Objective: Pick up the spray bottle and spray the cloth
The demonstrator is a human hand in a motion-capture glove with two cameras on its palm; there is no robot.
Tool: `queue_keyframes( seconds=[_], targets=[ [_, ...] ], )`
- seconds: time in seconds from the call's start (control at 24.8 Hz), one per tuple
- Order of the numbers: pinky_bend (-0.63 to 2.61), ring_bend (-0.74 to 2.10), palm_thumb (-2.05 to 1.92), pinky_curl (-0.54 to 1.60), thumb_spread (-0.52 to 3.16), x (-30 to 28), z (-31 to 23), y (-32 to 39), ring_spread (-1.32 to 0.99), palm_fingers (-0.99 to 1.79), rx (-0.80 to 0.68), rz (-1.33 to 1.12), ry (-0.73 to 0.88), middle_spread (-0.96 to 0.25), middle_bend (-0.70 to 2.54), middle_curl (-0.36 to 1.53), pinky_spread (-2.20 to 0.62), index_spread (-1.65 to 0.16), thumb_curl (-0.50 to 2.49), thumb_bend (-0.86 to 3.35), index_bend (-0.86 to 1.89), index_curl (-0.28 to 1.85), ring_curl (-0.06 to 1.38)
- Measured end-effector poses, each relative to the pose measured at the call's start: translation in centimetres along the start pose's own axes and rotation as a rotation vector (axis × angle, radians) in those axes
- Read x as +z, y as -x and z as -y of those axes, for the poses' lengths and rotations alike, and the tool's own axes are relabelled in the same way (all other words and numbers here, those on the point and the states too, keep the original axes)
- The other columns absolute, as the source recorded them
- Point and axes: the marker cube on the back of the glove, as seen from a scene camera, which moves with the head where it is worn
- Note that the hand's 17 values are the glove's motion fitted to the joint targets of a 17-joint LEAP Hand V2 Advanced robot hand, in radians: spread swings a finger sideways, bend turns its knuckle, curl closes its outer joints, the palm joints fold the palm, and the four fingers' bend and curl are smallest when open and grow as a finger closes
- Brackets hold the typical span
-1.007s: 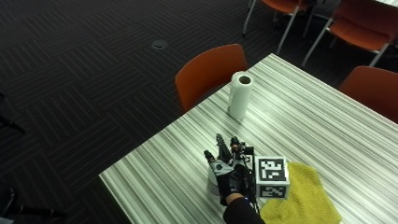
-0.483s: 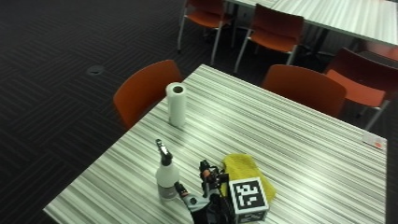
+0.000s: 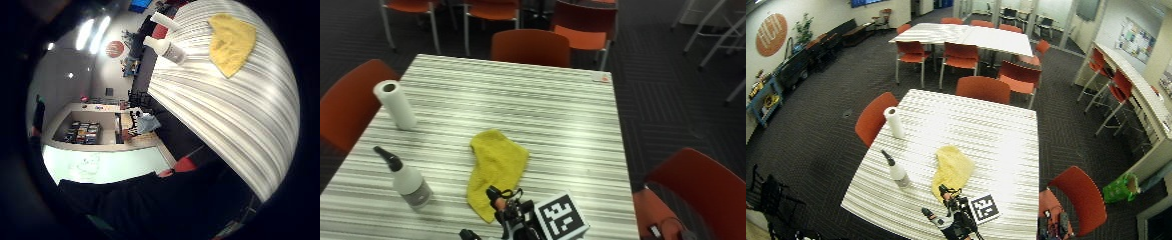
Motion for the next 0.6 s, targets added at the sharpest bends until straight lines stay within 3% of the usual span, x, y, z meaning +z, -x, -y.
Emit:
queue_keyframes(
  seconds=[0.6],
  targets=[
    [0.40,0.33,1.04,0.32,1.08,1.9,0.4,2.5,0.11,0.22,-0.056,0.001,0.134,0.01,0.17,0.36,0.20,-0.34,0.61,-0.01,0.17,0.34,0.37]
  ],
)
